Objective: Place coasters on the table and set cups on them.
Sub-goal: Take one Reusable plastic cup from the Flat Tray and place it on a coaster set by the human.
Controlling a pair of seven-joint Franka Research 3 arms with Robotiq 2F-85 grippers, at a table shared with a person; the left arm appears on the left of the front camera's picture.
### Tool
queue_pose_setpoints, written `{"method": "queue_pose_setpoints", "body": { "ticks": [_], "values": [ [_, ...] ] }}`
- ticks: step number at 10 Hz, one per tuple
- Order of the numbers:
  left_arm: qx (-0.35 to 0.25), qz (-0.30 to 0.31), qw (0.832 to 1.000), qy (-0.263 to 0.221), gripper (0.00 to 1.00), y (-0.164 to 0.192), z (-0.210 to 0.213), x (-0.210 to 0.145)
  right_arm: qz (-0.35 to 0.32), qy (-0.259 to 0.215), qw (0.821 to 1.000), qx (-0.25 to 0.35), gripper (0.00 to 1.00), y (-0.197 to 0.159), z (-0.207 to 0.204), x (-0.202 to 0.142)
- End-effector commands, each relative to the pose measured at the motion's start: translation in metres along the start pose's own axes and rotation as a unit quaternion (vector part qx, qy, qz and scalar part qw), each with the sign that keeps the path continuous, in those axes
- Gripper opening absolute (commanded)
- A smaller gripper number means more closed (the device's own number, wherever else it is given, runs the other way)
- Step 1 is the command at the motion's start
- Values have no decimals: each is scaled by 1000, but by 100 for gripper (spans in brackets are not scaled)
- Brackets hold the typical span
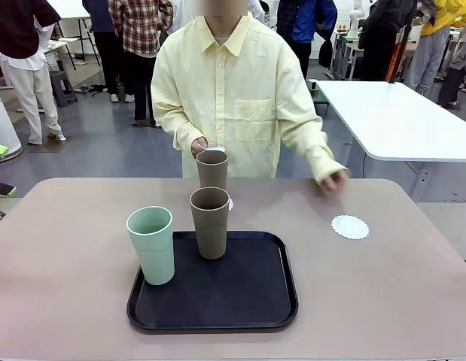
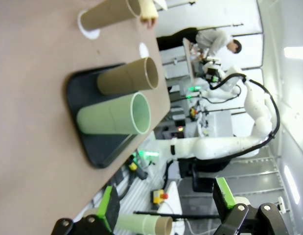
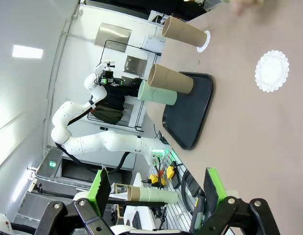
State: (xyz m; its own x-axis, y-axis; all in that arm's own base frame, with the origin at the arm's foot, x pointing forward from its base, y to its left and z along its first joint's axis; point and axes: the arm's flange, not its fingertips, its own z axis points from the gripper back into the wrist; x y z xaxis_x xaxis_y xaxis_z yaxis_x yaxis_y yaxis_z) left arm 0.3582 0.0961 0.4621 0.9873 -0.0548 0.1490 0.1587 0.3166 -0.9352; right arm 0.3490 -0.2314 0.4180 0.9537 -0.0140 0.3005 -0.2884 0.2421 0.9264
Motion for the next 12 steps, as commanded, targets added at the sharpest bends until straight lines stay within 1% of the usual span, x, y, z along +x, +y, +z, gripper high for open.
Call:
{"method": "queue_pose_setpoints", "body": {
  "ticks": [1, 12],
  "values": [
    [-5, -7, 1000, -2, 100, -1, 1, 0, 5, -1, 1000, 1, 100, -1, 0, 0],
    [-5, -7, 1000, -2, 100, -1, 1, 0, 5, -1, 1000, 1, 100, -1, 0, 0]
  ]
}}
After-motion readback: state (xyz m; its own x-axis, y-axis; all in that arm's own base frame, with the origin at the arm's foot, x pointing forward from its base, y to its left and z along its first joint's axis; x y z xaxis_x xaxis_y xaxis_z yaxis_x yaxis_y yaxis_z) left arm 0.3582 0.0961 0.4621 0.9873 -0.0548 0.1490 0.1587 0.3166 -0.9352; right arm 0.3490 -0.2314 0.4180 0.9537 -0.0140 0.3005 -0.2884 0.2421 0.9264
